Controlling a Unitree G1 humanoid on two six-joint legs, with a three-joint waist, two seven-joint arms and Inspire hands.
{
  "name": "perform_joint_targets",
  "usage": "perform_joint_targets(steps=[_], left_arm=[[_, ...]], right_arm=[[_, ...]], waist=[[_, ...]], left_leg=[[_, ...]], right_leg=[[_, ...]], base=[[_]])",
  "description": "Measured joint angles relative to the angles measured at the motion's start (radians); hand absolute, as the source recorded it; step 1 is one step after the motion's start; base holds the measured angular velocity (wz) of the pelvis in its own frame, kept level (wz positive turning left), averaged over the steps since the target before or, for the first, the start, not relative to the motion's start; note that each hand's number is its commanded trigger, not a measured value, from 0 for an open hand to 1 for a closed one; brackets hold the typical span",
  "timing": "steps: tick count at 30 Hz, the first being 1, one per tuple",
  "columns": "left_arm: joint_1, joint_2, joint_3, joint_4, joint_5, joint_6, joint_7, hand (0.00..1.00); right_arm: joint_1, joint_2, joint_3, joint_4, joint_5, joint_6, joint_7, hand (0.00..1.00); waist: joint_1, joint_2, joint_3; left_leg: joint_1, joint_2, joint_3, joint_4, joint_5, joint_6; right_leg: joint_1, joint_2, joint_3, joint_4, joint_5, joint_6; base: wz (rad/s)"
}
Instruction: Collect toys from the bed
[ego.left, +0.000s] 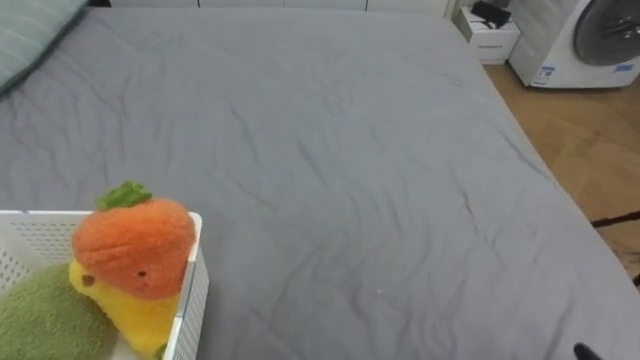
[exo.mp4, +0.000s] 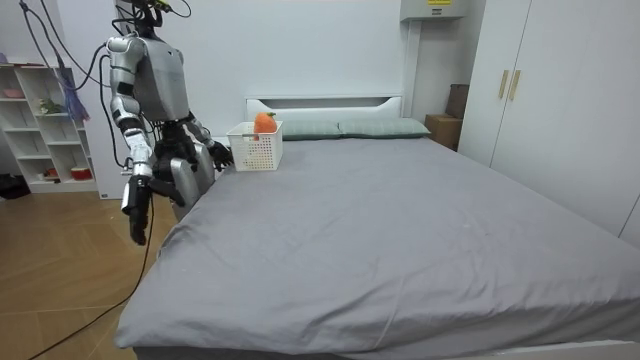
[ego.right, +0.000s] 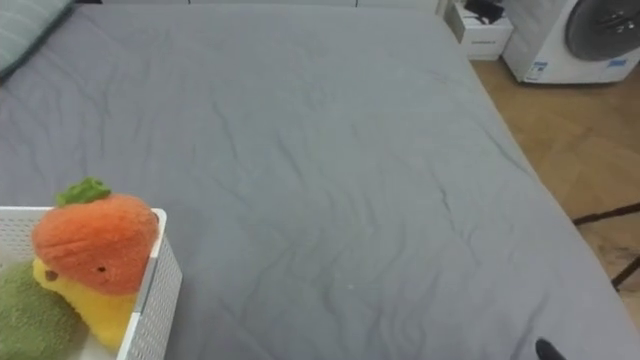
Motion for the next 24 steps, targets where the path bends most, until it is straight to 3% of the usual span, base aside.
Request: perform_joint_targets(steps=[6,9,13,16,19,24], left_arm=[[-0.008,-0.005,0.001,0.026,-0.003,0.000,-0.004,0.00],[0.002,-0.007,0.015,0.034,-0.001,0.000,-0.011,0.00],[0.006,-0.008,0.024,0.040,0.018,0.006,-0.010,0.00],[-0.002,-0.010,0.018,0.048,0.032,0.020,-0.010,0.00],[-0.010,-0.010,0.001,0.048,0.025,0.037,-0.008,0.00],[-0.018,-0.019,-0.020,0.052,0.026,0.041,-0.008,0.00]], right_arm=[[0.022,0.034,0.002,0.258,-0.128,0.019,0.054,0.00],[0.035,0.039,0.032,0.340,-0.232,0.059,0.115,0.00],[0.023,0.038,0.151,0.449,-0.413,0.112,0.211,0.00],[0.008,0.039,0.216,0.476,-0.538,0.166,0.256,0.00],[-0.030,0.039,0.238,0.475,-0.634,0.216,0.270,0.00],[-0.086,0.039,0.256,0.425,-0.683,0.211,0.266,0.00]], waist=[[-0.002,0.006,0.0005],[0.003,0.005,0.0010],[0.010,0.007,-0.0003],[0.026,0.014,-0.0060],[0.036,0.019,-0.0055],[0.060,0.030,-0.0027]], left_leg=[[0.002,-0.001,-0.001,-0.001,-0.002,-0.002],[0.017,-0.001,0.000,-0.006,-0.004,-0.004],[0.018,0.000,-0.002,-0.001,-0.009,-0.004],[0.020,-0.001,-0.002,-0.001,-0.010,-0.003],[0.031,-0.001,-0.003,-0.002,-0.010,-0.003],[0.031,-0.003,-0.013,0.001,-0.011,-0.003]], right_leg=[[0.003,0.001,0.000,0.001,-0.004,-0.002],[0.010,0.001,0.001,0.000,-0.009,-0.005],[0.010,0.001,0.001,0.001,-0.013,-0.006],[0.013,0.000,0.000,0.004,-0.012,-0.006],[0.020,0.000,-0.003,0.003,-0.012,-0.006],[0.029,-0.003,-0.016,-0.003,-0.012,-0.006]], base=[[-0.01],[-0.05],[0.00],[0.00],[0.00],[0.05]])
